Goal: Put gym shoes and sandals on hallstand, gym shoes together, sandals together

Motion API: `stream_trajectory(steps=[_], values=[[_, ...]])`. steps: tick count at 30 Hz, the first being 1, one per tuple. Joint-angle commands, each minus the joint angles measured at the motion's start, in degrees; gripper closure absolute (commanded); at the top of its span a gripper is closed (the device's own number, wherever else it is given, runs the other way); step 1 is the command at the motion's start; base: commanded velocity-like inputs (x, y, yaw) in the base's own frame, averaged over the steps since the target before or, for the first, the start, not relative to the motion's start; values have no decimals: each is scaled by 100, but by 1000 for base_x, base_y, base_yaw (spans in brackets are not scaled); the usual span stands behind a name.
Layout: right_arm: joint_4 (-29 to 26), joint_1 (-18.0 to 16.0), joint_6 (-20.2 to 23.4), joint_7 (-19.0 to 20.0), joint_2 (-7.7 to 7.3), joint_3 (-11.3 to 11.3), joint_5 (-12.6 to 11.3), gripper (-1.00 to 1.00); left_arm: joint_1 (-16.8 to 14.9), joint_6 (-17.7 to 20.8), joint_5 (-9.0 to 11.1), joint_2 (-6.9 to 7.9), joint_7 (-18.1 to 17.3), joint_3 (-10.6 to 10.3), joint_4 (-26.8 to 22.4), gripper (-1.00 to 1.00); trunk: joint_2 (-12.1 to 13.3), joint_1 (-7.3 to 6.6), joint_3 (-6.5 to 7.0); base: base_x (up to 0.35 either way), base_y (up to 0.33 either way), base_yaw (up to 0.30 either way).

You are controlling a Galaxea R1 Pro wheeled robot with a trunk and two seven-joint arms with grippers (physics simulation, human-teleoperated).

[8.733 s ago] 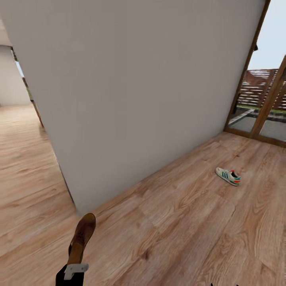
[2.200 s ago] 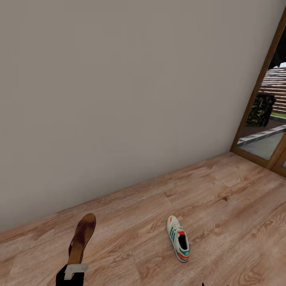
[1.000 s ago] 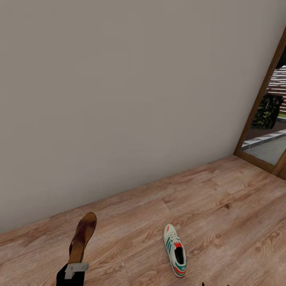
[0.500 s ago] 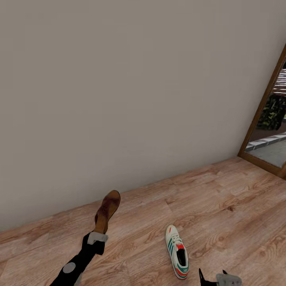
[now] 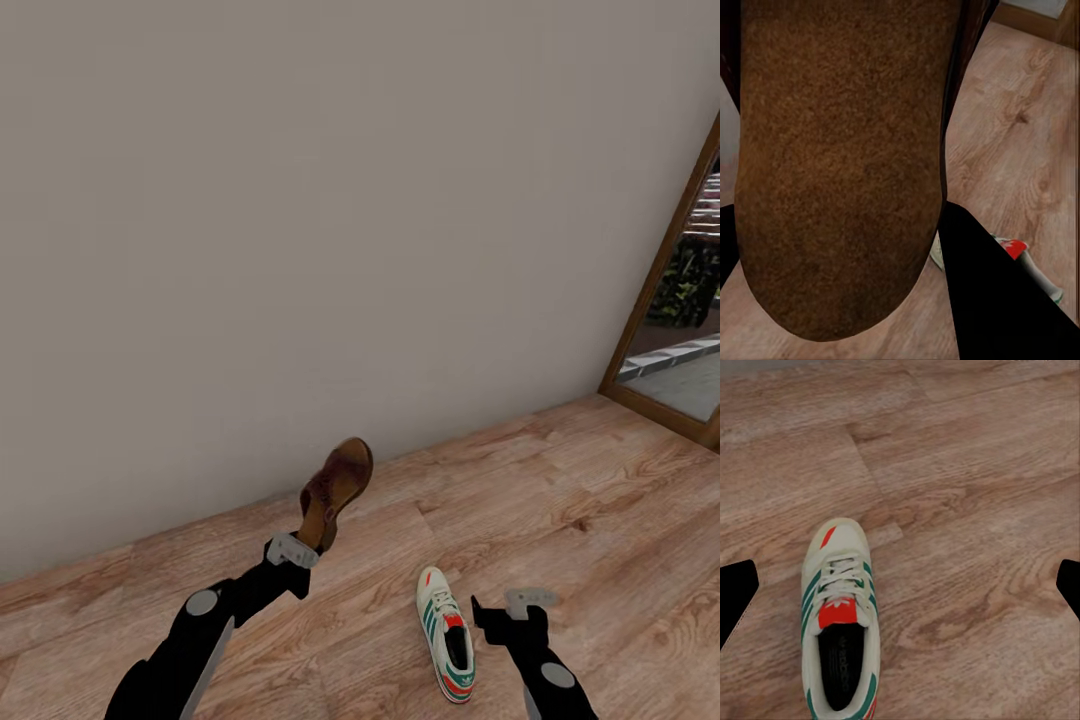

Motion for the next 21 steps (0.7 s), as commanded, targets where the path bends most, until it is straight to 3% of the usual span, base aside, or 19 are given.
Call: stream_trajectory(steps=[1, 9, 15, 21], values=[[-5, -3, 14, 5, 2, 5, 59, -100, 2, 25, -31, 1, -29, -2, -13, 100, -2, -1, -5, 0, 0, 0], [9, -7, 21, -10, 6, 62, 59, -100, -13, 66, -25, 8, -57, 14, -16, 100, -2, -1, -5, 129, 22, 0], [-29, -14, 59, -59, 238, 212, 67, -100, -52, 56, -31, -23, -54, 8, -27, 100, -2, -1, -5, 23, 5, 0], [-46, -16, 37, -39, 269, 193, 80, -100, -24, 41, -26, -25, -56, -3, -189, 100, -2, -1, -5, 1, 0, 0]])
